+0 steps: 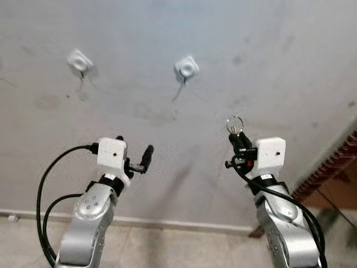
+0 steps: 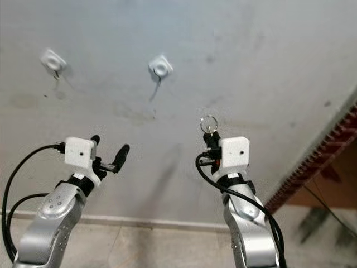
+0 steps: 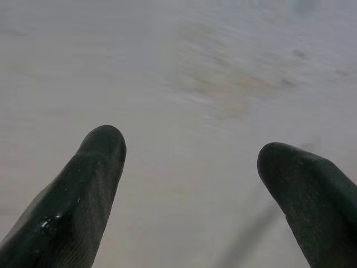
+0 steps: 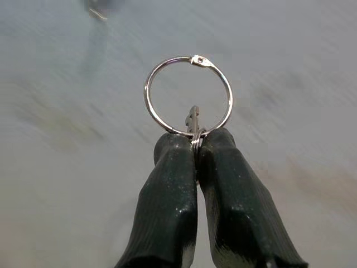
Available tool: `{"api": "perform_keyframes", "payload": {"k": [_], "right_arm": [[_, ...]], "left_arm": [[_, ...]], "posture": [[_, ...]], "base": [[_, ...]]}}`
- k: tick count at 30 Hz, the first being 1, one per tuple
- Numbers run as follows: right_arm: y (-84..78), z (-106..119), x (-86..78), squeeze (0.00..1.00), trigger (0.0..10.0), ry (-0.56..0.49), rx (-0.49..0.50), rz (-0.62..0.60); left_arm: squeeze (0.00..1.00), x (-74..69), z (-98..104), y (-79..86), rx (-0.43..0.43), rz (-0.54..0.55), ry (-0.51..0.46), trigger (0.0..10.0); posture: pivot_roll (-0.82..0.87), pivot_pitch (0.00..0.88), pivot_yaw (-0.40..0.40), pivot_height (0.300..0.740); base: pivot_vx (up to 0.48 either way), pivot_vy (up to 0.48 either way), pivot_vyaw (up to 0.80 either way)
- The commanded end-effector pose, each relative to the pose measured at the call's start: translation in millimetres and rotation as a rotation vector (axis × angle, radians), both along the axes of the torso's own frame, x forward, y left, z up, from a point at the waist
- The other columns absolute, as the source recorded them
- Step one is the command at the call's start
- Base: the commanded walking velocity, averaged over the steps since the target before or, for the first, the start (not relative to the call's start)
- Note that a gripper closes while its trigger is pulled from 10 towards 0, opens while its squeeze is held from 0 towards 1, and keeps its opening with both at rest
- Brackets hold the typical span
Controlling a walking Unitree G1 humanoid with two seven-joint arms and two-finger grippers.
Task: Hang keys on a hook
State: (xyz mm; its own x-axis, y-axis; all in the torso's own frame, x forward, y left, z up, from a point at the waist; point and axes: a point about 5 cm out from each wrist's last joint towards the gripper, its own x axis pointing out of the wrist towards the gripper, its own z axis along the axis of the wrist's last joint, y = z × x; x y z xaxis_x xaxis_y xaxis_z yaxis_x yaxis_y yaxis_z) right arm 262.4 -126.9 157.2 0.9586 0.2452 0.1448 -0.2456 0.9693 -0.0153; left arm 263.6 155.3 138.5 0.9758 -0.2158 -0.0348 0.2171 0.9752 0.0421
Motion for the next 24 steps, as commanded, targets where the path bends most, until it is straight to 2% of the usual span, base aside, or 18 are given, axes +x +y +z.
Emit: {"api": "perform_keyframes", "payload": {"k": [1,7,12,24], "right_arm": [[3.5,1,-3.5,0.0,10.0,-0.004,-0.013,0.028],[-0.3,-4,-5.9,0.0,10.0,0.012,-0.021,0.018],[2.7,-4,-6.0,0.0,10.0,0.012,-0.02,0.024],[29.5,5,4.7,0.0,10.0,-0.03,0.011,0.11]], "left_arm": [[0.0,-3.3,1,8.2,0.013,0.019,0.009,10.0],[0.0,-8.6,1,15.9,0.033,0.044,0.019,10.0],[0.0,-12.0,5,18.3,0.044,0.048,0.009,10.0],[0.0,-20.6,1,23.0,0.094,0.049,0.019,10.0]], "posture": [[0.18,0.037,-0.066,0.74],[0.2,0.036,-0.063,0.74],[0.22,0.037,-0.06,0.74],[0.25,0.037,-0.057,0.74]], "base": [[0.0,0.0,0.0],[0.08,0.0,0.0],[0.265,0.0,0.0],[0.0,0.0,0.0]]}}
